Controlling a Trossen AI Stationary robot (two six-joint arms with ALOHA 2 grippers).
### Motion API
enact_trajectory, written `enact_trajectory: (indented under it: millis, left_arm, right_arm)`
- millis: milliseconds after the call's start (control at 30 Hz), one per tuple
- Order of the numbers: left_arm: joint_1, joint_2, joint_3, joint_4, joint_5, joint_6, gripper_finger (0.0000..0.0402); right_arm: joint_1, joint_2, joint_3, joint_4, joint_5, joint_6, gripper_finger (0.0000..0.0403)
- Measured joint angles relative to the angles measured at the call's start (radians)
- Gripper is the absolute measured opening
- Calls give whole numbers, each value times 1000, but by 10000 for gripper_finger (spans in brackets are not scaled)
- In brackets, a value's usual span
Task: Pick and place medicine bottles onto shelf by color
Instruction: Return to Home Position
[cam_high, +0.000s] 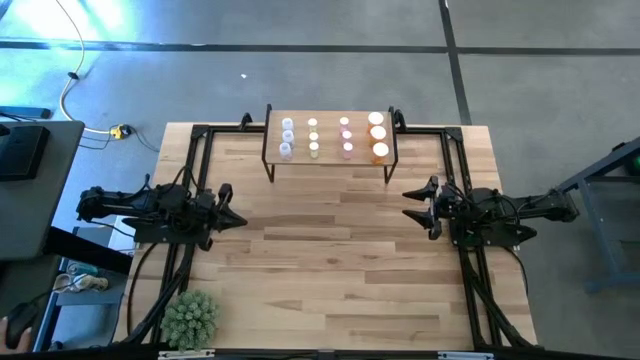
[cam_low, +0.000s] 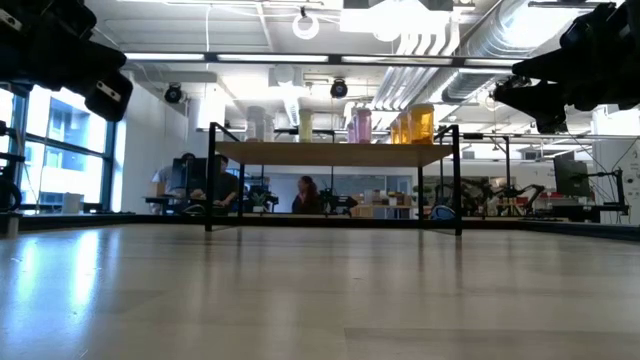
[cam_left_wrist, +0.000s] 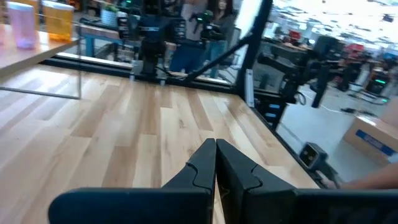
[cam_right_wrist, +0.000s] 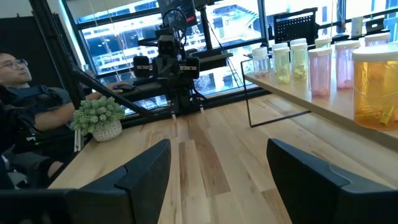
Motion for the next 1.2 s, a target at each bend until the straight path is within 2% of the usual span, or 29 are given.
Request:
enact_trajectory:
  millis: [133, 1200]
  left_arm:
    - [-1, 0, 0, 0, 56, -1, 0]
    - [-1, 0, 1, -1, 42, -1, 0]
  right_arm:
    - [0, 0, 0, 0, 0, 0, 257]
    - [0, 0, 0, 0, 0, 0, 257]
